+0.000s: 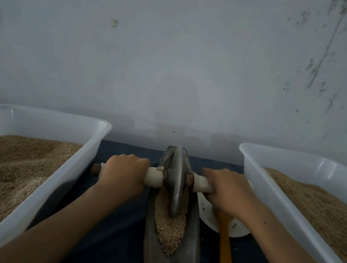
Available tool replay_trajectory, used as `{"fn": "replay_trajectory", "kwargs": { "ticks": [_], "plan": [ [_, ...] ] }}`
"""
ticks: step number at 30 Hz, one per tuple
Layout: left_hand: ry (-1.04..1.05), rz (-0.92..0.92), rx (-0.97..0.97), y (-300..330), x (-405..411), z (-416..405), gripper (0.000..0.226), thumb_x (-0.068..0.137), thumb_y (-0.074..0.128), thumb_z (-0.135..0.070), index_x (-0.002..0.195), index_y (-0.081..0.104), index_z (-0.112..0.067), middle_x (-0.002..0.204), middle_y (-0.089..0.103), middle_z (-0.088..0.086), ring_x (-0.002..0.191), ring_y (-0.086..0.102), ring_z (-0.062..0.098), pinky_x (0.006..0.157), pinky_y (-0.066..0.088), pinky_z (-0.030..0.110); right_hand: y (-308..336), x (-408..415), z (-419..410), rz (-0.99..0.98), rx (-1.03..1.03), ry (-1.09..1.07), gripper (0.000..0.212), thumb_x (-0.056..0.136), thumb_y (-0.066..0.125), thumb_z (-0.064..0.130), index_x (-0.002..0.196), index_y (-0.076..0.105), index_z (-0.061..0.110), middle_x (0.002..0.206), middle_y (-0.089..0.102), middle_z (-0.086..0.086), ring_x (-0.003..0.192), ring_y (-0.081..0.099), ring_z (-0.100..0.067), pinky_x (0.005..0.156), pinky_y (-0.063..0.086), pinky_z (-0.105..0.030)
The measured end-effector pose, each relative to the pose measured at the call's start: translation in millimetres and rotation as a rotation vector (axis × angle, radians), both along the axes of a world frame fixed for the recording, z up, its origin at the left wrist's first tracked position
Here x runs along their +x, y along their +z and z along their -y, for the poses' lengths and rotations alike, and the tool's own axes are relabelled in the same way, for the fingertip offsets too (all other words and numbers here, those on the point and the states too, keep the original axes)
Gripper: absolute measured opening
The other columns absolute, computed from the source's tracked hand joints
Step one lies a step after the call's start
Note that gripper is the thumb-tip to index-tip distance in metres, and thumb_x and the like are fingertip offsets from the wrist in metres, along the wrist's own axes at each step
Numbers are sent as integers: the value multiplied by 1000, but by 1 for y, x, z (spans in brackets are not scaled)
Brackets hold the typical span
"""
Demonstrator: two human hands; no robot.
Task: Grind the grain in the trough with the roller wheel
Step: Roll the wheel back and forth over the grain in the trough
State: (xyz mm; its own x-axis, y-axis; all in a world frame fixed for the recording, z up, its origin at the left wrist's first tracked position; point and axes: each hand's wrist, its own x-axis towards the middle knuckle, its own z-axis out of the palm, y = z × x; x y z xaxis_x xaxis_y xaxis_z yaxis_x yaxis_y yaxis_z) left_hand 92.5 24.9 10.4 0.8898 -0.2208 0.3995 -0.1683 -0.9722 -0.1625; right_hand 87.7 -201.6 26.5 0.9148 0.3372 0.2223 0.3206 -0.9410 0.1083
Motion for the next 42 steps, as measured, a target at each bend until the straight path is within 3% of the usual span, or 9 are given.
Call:
{"fn": "replay_trajectory", "kwargs": {
  "ticks": [7,12,18,21,24,28,34,37,42],
  "plan": [
    [-1,-237,32,9,-3,-2,30,83,63,-35,109,58,-19,99,63,-2,86,58,14,73,43,26,12,-6,-2,-200,-48,-6,24,83,64,22,107,61,24,101,65,-1,91,61,-18,77,50,-31],
    [-74,-77,-2,4,0,-5,24,87,57,-37,108,53,-27,102,63,-4,94,60,17,70,36,27,4,-2,-1,-76,10,8,14,85,58,20,96,56,29,98,65,1,90,61,-19,76,49,-33],
    [-62,60,-3,-2,-1,-3,20,88,53,-37,103,48,-24,97,62,-4,88,61,18,64,32,28,-10,5,1,115,33,4,11,87,55,23,90,47,29,93,63,5,88,61,-19,68,44,-32],
    [-34,-15,2,2,-2,-2,21,86,57,-35,104,54,-24,97,62,-4,87,60,16,67,34,26,-5,3,2,37,11,12,12,86,57,23,87,47,31,89,61,6,85,60,-18,64,38,-29],
    [-25,-167,37,8,-4,-2,25,84,60,-33,105,58,-20,96,62,-2,82,57,14,69,40,26,4,0,1,-118,-13,12,17,83,61,22,99,58,29,95,63,4,86,59,-15,69,45,-29],
    [-22,-267,43,11,-6,-2,29,82,63,-33,107,58,-18,94,61,-2,75,50,12,69,41,26,10,-3,0,-205,-52,4,19,81,65,23,98,59,27,95,63,2,85,59,-16,68,45,-29],
    [4,-99,2,6,-4,0,22,87,57,-32,107,55,-25,101,62,-3,90,59,16,68,35,28,-2,1,-1,10,-9,7,13,86,56,22,86,45,29,92,61,3,87,60,-19,66,40,-30],
    [0,18,-7,3,-4,2,19,89,54,-33,105,49,-24,100,61,-4,91,60,17,66,32,28,-9,4,-1,114,30,-1,9,88,54,24,92,47,26,95,63,3,88,60,-20,66,40,-31],
    [-10,-10,2,3,-4,-1,22,88,55,-34,108,53,-24,101,62,-3,91,60,16,68,35,27,-6,1,-2,57,10,-12,8,87,56,24,90,49,26,93,63,3,87,60,-20,69,45,-33]
  ]
}}
